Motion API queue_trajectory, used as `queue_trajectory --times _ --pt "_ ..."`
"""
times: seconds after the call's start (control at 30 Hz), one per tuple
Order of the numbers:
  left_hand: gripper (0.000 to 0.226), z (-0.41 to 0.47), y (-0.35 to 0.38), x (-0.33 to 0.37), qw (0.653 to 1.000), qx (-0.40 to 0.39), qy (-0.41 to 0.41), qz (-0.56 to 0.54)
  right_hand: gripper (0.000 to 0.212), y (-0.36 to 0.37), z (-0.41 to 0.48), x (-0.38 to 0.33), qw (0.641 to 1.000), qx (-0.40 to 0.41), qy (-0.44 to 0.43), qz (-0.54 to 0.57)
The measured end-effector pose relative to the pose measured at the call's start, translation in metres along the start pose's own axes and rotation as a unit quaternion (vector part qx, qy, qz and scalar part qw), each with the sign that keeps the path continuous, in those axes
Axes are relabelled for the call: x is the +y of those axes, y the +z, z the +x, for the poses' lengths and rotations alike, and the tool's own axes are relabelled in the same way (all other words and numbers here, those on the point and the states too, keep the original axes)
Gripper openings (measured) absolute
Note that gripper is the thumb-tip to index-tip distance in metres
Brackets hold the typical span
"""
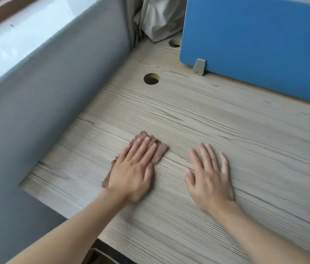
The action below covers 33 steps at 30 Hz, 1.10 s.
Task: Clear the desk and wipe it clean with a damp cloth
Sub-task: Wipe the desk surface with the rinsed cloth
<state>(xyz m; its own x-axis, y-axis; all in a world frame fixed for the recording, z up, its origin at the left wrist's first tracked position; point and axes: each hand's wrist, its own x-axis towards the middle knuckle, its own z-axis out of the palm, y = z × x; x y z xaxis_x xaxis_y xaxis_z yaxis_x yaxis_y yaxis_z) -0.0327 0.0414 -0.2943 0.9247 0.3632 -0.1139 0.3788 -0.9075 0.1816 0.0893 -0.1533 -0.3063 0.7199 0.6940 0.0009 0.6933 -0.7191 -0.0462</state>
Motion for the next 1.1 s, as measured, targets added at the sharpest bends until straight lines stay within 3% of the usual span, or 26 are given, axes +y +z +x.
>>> queue_trajectory --times 0.13,0.27,0.37,0.53,0.7,0.9,1.03,1.1 --pt "0.065 0.014 -0.001 0.011 0.998 0.006 -0.066 0.012 0.065 0.001 -0.001 -0.001 1.0 0.005 0.002 0.007" --pt "0.063 -0.002 0.003 0.043 0.999 -0.021 0.026 -0.012 0.065 0.001 -0.002 -0.001 1.0 0.014 0.002 0.023" --pt "0.061 0.011 0.002 0.026 0.997 -0.017 0.071 0.001 0.065 0.0 -0.001 0.0 1.0 0.012 0.0 0.028" --pt "0.064 0.036 0.001 0.027 0.999 0.004 -0.044 0.015 0.065 0.001 -0.001 0.001 1.0 0.007 0.002 0.03" --pt "0.061 0.025 0.004 0.042 0.997 -0.024 0.071 0.009 0.065 0.0 -0.001 0.001 0.999 0.004 -0.002 0.034" --pt "0.065 0.053 -0.002 0.03 0.999 0.001 -0.046 0.012 0.065 -0.002 0.0 0.0 0.999 -0.01 0.003 0.034" --pt "0.063 0.04 0.004 0.046 0.998 -0.028 0.053 0.012 0.064 -0.001 0.0 -0.001 0.999 -0.001 0.003 0.046" --pt "0.062 0.05 0.005 0.037 0.999 -0.016 0.05 0.009 0.063 -0.001 0.0 0.001 0.999 0.003 0.0 0.049"
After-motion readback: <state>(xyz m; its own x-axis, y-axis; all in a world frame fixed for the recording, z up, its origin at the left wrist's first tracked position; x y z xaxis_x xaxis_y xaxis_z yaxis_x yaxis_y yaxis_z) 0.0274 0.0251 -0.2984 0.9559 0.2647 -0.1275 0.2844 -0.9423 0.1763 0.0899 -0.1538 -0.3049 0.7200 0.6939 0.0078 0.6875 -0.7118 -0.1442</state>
